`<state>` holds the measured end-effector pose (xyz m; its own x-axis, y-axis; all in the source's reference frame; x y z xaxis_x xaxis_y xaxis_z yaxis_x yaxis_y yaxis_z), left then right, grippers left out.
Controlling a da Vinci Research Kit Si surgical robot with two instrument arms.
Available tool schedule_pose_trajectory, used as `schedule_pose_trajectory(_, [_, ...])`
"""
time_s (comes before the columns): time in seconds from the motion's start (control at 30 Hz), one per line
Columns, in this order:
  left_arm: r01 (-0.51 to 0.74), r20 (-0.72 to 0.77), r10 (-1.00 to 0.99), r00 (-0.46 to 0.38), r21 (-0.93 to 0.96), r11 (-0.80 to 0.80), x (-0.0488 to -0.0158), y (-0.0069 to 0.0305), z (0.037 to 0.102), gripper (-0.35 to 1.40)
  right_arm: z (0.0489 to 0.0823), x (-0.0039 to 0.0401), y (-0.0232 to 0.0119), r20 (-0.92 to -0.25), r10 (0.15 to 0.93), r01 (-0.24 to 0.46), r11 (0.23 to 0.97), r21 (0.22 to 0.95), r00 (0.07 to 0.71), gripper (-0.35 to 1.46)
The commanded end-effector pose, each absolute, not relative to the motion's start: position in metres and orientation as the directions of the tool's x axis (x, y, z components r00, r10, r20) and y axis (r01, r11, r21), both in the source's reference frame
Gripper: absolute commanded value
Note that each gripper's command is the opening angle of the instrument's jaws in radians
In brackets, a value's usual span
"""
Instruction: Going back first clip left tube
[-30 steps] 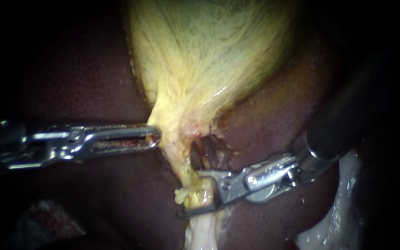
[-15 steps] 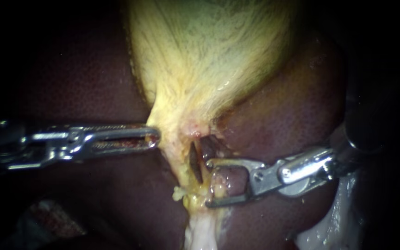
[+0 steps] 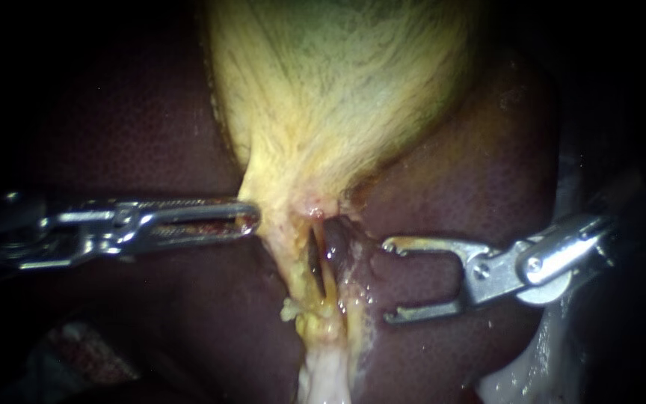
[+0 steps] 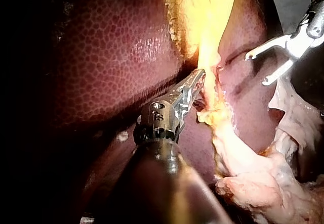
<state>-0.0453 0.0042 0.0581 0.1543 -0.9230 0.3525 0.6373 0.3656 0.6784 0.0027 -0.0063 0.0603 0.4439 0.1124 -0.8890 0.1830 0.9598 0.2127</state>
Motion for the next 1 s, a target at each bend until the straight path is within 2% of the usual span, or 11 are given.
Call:
schedule_pose_trajectory(0.03, [0.638,0.356,-0.922,0.151,0.677,0.367,-0.0455,0.0041,0.0585,-0.2,0.0602,0.0026,-0.0062,-0.891,0.109,0.185,0.96,0.209,0.441,0.6])
schedule_pose_trajectory(0.4, [0.647,0.352,-0.92,0.172,0.664,0.375,-0.0474,0.0039,0.0624,-0.2,0.0599,0.0021,-0.0059,-0.901,0.121,0.174,0.962,0.209,0.418,0.6])
schedule_pose_trajectory(0.53, [0.645,0.345,-0.921,0.183,0.664,0.377,-0.0483,0.0037,0.0635,-0.2,0.0597,0.0022,-0.0054,-0.896,0.171,0.146,0.957,0.249,0.41,0.6])
schedule_pose_trajectory(0.8, [0.641,0.34,-0.92,0.194,0.667,0.381,-0.0495,0.0031,0.0642,-0.2,0.0592,0.0018,-0.0041,-0.901,0.197,0.108,0.961,0.256,0.387,0.6])
schedule_pose_trajectory(1.0, [0.642,0.339,-0.92,0.196,0.665,0.381,-0.0496,0.0031,0.0643,-0.18,0.0592,0.0016,-0.0042,-0.901,0.198,0.111,0.96,0.258,0.386,0.6])
